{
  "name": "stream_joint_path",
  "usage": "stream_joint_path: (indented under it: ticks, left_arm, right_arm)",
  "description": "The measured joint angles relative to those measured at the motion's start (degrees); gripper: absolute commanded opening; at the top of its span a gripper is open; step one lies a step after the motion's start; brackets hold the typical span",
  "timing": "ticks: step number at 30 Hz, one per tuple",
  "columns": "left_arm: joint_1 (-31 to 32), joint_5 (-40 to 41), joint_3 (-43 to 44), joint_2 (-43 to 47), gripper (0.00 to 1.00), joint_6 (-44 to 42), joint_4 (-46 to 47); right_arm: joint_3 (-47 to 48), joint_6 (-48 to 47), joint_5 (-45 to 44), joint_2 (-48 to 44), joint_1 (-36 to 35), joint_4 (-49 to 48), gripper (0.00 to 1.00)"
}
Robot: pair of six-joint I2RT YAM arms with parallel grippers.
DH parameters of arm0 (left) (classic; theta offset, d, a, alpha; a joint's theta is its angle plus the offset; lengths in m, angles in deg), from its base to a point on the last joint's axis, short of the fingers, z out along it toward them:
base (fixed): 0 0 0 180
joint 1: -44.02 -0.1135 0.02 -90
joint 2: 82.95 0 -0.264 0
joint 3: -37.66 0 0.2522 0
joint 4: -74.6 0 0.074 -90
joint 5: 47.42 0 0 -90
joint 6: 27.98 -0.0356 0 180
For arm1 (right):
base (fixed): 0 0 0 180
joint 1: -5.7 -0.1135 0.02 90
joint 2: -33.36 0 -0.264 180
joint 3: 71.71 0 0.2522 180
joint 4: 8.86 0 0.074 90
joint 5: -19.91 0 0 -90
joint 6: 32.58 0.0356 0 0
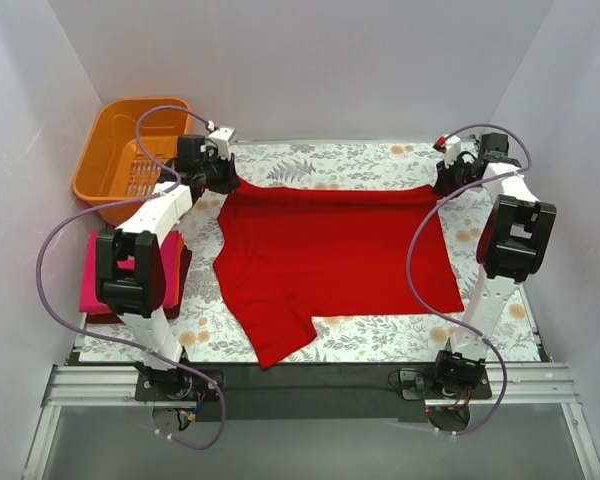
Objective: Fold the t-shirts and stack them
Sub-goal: Fold the tshirt
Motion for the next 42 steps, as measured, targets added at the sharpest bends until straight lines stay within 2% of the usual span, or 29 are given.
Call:
stream_joint_path:
  ticks: [7, 17, 42]
  left_arm:
    - [0.39, -0.11, -7.96, 5.95, 0.00, 0.81, -2.27]
    - [1.60, 0.81, -15.65, 9.38, 0.00, 1.20, -5.16]
    - [3.89, 1.60, -18.03, 10.95, 0.00, -0.07, -9.86]
  right_arm:
    - [-5.55, -4.92, -0.07, -3.15, 0.37, 1.79, 0.01]
    - [-10.49, -9.77, -0.96, -3.89, 0.83, 3.87, 0.01]
    - [-11.96, -13.22, -2.95, -6.45, 1.44, 5.81, 0.01]
